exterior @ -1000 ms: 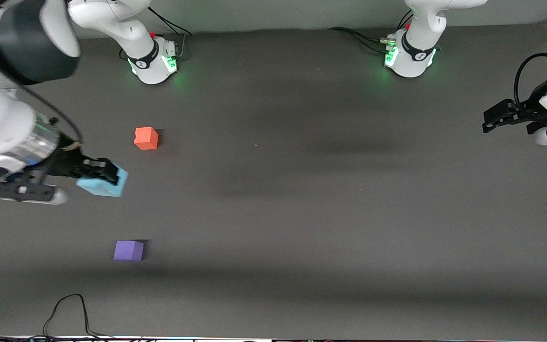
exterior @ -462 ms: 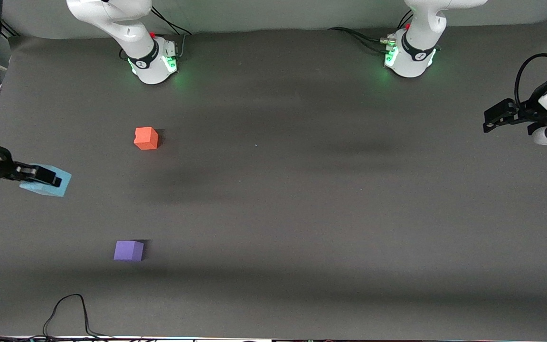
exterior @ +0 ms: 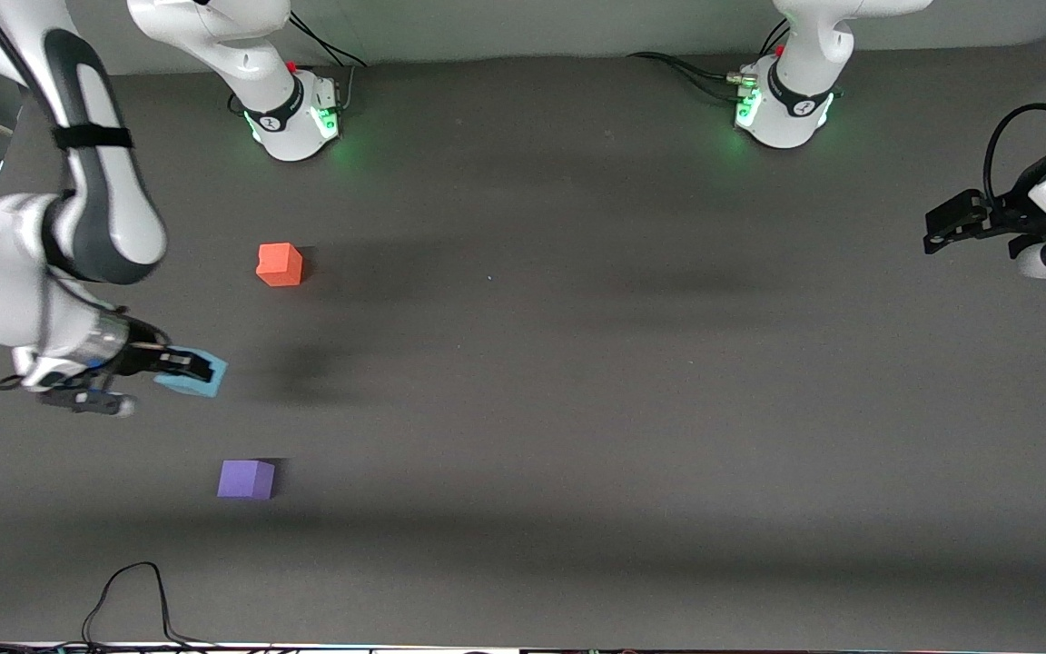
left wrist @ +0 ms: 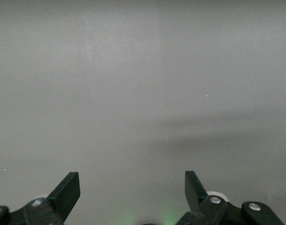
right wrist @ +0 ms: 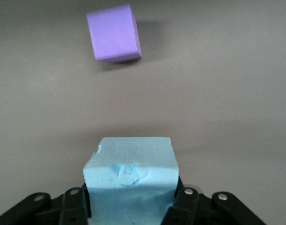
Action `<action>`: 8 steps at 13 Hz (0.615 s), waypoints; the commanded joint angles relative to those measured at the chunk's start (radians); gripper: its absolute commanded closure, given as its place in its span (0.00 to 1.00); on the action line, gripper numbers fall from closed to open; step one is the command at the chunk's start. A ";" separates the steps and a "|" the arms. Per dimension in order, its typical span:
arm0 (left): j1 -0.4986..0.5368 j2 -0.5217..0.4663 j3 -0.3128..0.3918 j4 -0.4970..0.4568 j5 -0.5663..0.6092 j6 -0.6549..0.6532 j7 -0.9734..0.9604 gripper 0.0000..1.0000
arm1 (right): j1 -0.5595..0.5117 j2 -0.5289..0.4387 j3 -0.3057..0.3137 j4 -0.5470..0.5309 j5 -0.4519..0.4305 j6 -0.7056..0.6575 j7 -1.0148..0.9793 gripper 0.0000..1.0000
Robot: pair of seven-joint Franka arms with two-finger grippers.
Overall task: Place blue block between orange and purple blocks
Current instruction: 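Lower the blue block between the orange and purple blocks, open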
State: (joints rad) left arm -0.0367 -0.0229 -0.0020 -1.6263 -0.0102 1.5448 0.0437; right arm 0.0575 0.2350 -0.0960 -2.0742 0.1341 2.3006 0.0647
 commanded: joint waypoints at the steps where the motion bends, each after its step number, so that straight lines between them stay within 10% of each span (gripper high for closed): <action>1: -0.009 0.003 0.008 0.011 0.013 -0.002 0.018 0.00 | 0.042 -0.017 0.009 -0.124 0.025 0.129 -0.002 0.56; 8: -0.011 0.001 0.010 0.013 0.041 0.001 0.018 0.00 | 0.074 0.134 0.012 -0.224 0.010 0.448 -0.067 0.55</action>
State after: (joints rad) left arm -0.0367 -0.0229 -0.0009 -1.6260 0.0042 1.5452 0.0441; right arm 0.1290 0.3286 -0.0812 -2.2887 0.1346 2.6742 0.0571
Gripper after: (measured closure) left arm 0.000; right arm 0.410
